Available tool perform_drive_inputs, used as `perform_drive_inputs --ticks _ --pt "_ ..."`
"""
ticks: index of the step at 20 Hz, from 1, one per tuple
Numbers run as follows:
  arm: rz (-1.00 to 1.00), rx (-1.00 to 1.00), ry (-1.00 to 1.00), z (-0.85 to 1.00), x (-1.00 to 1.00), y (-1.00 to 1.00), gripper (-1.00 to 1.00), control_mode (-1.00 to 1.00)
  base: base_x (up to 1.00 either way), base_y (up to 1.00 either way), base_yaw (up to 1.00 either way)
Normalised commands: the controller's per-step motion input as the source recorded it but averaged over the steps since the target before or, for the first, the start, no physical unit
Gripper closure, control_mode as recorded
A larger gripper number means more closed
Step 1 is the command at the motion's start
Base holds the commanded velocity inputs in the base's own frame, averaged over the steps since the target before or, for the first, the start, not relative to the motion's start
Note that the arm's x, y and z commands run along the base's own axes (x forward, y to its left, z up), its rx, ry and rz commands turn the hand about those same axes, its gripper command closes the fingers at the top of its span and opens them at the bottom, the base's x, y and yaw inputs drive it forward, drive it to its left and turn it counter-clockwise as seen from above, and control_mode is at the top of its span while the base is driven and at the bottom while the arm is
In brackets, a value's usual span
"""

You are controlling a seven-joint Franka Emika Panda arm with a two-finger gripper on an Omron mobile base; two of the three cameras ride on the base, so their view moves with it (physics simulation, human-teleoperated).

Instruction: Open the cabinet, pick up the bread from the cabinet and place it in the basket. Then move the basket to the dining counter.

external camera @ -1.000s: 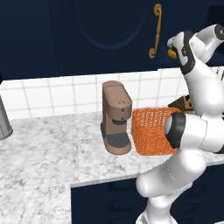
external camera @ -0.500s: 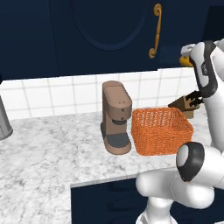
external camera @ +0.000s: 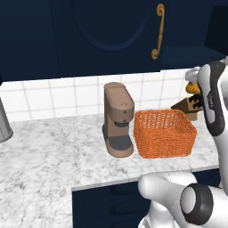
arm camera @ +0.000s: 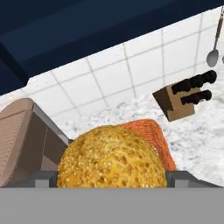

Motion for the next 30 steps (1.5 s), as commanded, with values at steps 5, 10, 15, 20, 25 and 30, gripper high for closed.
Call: perform_drive_inputs --ticks 5,10,15,20,25,30 --pt "0.04 -0.11 0.25 -1.0 0.05 0.47 1.0 -1.0 0.0 0.0 0.0" --pt "0.06 -0.06 0.11 -1.0 0.56 0.05 1.0 -1.0 0.0 0.0 0.0" --pt "0.04 -0.04 0.02 -0.95 0.47 0.0 1.0 -1.0 0.0 0.0 0.0" --pt "0.01 -0.04 0.01 -0.66 0.41 0.0 1.0 -1.0 0.0 0.0 0.0" --pt "0.0 -0.03 0.0 -0.45 0.4 0.0 1.0 -1.0 0.0 0.0 0.0" --pt "0.0 -0.01 0.01 -0.41 0.31 0.0 1.0 -1.0 0.0 0.0 0.0"
